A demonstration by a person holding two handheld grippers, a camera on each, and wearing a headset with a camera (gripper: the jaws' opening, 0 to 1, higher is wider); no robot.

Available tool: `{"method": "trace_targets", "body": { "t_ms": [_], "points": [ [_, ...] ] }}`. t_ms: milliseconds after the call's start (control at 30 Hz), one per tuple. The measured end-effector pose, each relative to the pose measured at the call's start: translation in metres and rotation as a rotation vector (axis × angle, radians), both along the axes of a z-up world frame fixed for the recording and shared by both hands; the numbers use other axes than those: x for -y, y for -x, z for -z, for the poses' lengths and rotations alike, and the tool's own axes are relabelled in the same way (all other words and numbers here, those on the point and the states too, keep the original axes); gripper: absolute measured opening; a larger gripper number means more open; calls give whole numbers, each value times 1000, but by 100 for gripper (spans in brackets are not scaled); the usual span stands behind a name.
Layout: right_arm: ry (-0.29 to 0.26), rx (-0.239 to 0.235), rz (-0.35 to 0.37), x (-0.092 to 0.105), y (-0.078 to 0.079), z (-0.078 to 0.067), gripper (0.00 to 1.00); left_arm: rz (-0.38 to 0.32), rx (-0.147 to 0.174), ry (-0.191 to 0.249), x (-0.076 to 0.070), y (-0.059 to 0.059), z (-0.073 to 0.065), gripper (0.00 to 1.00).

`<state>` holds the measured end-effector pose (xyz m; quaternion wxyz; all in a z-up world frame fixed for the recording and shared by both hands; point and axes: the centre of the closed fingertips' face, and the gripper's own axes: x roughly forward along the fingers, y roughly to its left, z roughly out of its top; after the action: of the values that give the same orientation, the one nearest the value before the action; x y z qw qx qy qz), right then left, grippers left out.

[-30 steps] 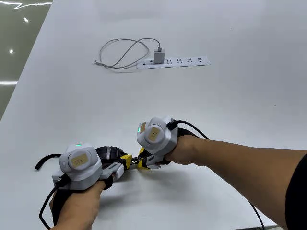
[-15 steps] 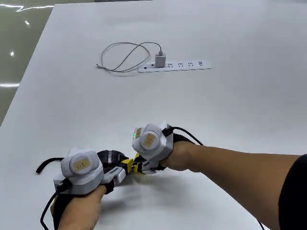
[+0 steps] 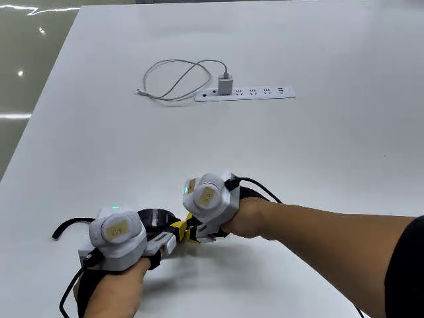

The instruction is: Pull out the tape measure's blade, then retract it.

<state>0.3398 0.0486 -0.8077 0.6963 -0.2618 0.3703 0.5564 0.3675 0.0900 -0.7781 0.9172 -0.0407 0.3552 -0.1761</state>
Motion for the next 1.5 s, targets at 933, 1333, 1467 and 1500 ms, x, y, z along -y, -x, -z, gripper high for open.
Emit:
{"method": "trace_targets", "body": {
  "t_ms": [933,1333,1467,1500],
  "points": [
    [-9,49,105,51,14,-22,23,74,8,77,3,-4,-16,78],
    [-51,43,222,86,28,-39,32,226,32,101,12,11,-26,99],
    [-64,50,239,93,32,-45,35,332,67,93,17,18,-35,99],
    [-68,51,249,96,33,-47,35,343,50,91,14,20,-34,99]
  ]
}}
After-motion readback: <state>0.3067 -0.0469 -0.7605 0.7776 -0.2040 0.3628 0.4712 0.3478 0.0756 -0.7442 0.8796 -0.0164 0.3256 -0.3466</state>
